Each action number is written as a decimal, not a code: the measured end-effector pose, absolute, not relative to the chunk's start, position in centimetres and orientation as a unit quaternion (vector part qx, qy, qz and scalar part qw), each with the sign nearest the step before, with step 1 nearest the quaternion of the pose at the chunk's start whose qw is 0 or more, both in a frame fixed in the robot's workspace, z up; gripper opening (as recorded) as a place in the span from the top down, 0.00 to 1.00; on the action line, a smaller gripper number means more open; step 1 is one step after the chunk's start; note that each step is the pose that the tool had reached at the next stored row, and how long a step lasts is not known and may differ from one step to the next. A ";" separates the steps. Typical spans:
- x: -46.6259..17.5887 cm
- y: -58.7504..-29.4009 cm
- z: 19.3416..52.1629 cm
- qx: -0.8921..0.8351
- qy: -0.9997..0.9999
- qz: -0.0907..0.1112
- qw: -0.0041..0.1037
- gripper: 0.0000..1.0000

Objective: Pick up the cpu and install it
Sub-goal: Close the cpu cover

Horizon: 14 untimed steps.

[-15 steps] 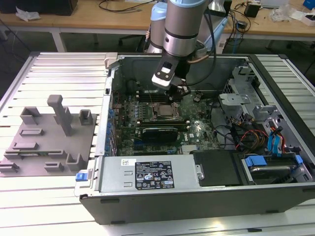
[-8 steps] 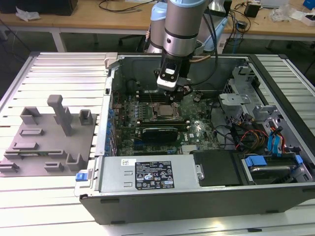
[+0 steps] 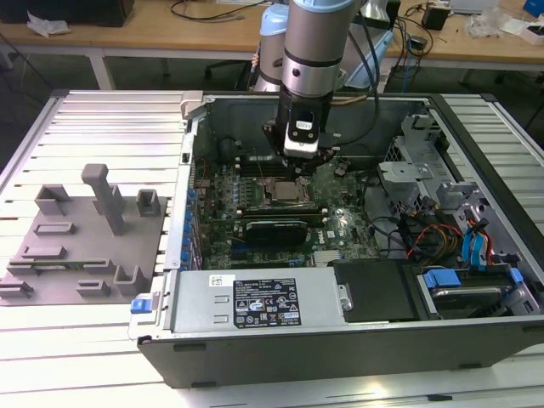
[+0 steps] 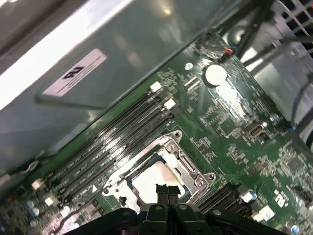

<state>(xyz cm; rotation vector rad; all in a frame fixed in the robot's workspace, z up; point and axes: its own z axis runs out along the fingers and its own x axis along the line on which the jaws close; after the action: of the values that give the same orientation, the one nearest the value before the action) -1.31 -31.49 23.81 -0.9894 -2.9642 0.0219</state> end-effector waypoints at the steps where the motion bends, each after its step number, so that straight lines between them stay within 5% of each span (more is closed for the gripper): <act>1: -1.3 -31.5 23.8 -0.302 -0.953 0.007 0.008 0.89; 14: -1.3 -31.5 23.8 -0.144 -0.989 0.008 0.007 0.89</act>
<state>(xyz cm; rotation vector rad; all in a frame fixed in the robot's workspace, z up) -1.31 -31.49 23.75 -0.4513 -3.0949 0.0261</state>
